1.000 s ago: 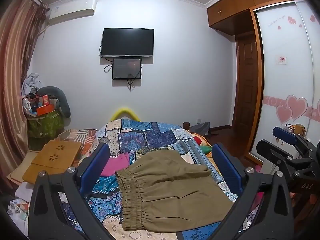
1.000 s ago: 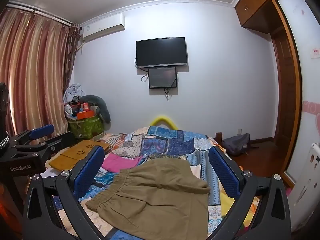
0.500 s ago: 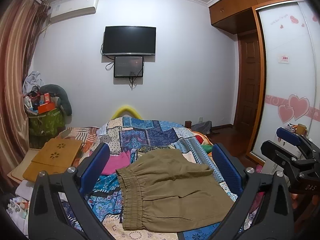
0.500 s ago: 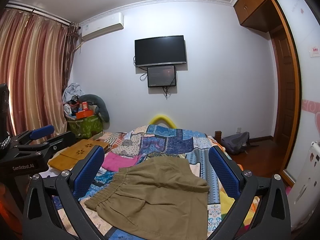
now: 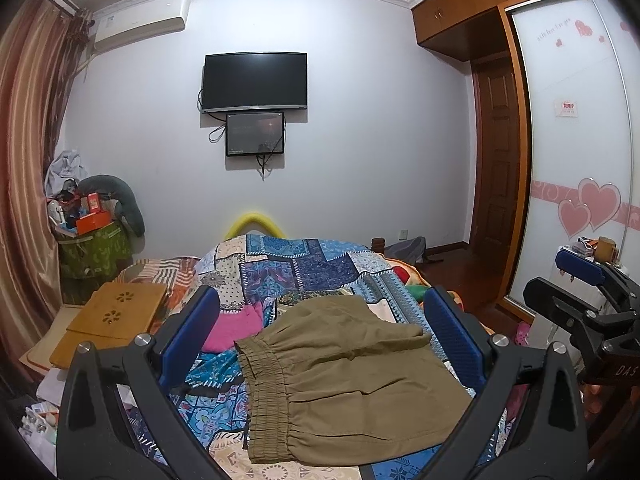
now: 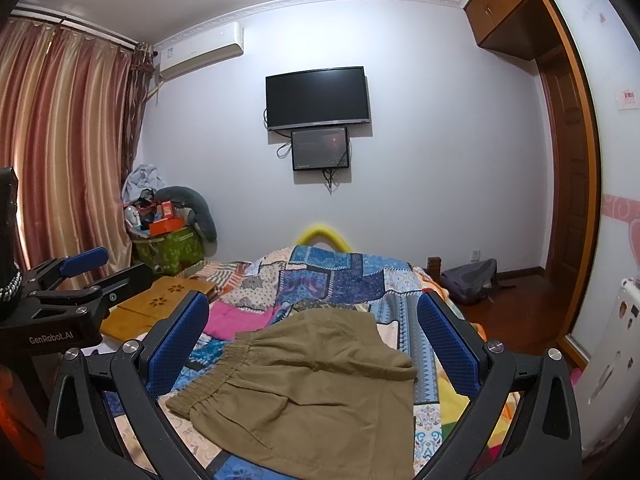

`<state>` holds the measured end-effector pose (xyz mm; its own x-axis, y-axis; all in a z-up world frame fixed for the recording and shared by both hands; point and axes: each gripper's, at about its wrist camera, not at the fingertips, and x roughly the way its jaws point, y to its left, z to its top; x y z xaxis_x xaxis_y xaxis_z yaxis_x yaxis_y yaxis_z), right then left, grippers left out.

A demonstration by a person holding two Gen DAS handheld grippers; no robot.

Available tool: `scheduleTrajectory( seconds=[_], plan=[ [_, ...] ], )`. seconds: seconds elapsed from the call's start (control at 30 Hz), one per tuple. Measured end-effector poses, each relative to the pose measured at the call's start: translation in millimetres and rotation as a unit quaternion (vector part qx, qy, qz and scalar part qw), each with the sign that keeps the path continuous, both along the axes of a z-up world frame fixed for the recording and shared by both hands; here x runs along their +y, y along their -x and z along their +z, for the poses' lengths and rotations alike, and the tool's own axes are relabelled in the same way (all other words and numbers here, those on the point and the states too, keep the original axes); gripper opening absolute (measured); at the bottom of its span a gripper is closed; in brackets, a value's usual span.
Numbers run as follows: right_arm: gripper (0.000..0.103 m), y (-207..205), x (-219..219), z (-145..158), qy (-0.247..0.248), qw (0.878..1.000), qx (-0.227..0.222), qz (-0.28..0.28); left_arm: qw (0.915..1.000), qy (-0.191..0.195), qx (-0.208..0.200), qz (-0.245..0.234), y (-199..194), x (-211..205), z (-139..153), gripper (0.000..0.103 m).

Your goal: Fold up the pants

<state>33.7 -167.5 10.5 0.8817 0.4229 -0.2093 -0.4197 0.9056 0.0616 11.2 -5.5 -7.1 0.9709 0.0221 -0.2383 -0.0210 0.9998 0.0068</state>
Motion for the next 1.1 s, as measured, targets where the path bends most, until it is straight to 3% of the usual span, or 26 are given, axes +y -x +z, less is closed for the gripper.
scheduleTrajectory(
  seconds=[1.1],
  plan=[
    [0.103, -1.5, 0.1, -0.2, 0.003, 1.0, -0.002, -0.001, 0.9999, -0.006, -0.009, -0.004, -1.5, -3.2, 1.6, 0.103]
  ],
)
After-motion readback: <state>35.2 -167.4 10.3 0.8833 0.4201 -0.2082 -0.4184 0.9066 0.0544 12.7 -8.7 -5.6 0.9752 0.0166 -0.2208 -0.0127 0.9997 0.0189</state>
